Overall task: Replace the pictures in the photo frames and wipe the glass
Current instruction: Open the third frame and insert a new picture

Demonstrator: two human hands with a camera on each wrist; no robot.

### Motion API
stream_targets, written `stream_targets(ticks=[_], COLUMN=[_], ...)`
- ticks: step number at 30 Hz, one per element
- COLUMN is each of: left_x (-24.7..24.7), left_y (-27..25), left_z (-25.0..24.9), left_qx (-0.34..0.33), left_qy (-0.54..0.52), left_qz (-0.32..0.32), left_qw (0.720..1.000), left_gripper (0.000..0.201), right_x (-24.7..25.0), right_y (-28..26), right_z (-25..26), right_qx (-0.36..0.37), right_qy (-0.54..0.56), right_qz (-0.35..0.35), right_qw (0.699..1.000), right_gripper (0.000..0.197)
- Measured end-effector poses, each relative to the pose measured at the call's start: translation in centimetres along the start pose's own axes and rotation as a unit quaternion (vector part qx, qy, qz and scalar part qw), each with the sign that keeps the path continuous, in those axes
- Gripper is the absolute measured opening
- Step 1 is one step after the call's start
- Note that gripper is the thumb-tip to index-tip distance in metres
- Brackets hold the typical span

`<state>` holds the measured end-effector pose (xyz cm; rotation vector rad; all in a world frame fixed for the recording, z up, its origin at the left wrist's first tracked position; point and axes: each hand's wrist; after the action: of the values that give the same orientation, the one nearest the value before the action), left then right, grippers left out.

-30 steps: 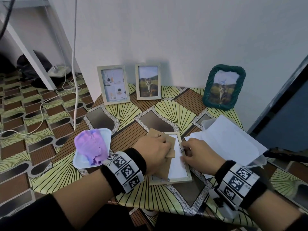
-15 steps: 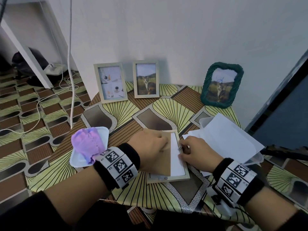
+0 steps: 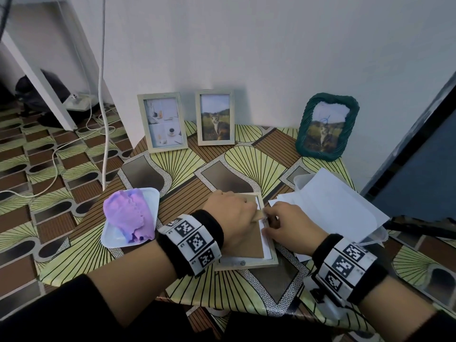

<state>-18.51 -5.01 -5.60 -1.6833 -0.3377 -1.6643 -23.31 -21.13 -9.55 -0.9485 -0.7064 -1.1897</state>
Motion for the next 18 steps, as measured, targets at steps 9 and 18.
stream_targets(ticks=[9, 18], left_x=[-2.9, -6.2], left_y=[-0.7, -2.0], left_z=[1.8, 6.6], left_qx=[-0.046, -0.039], left_qy=[-0.081, -0.046], left_qz=[0.067, 0.060], left_qw=[0.993, 0.996], left_gripper=[0.093, 0.081], right_x=[-0.1, 0.1], right_y=[0.1, 0.3], right_z=[-0.4, -0.4], right_qx=[0.013, 0.012], right_qy=[0.002, 0.011], right_qz=[-0.001, 0.001], right_qw=[1.000, 1.000], right_gripper=[0.013, 0.017])
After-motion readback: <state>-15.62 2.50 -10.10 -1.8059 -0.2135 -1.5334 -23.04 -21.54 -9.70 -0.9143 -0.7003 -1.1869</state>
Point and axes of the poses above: each hand's wrist, its own y-axis towards the middle knuckle, its own x-axis out of the back of the hand, z = x × y, and after that the axes turned 9 degrees about z, right-handed
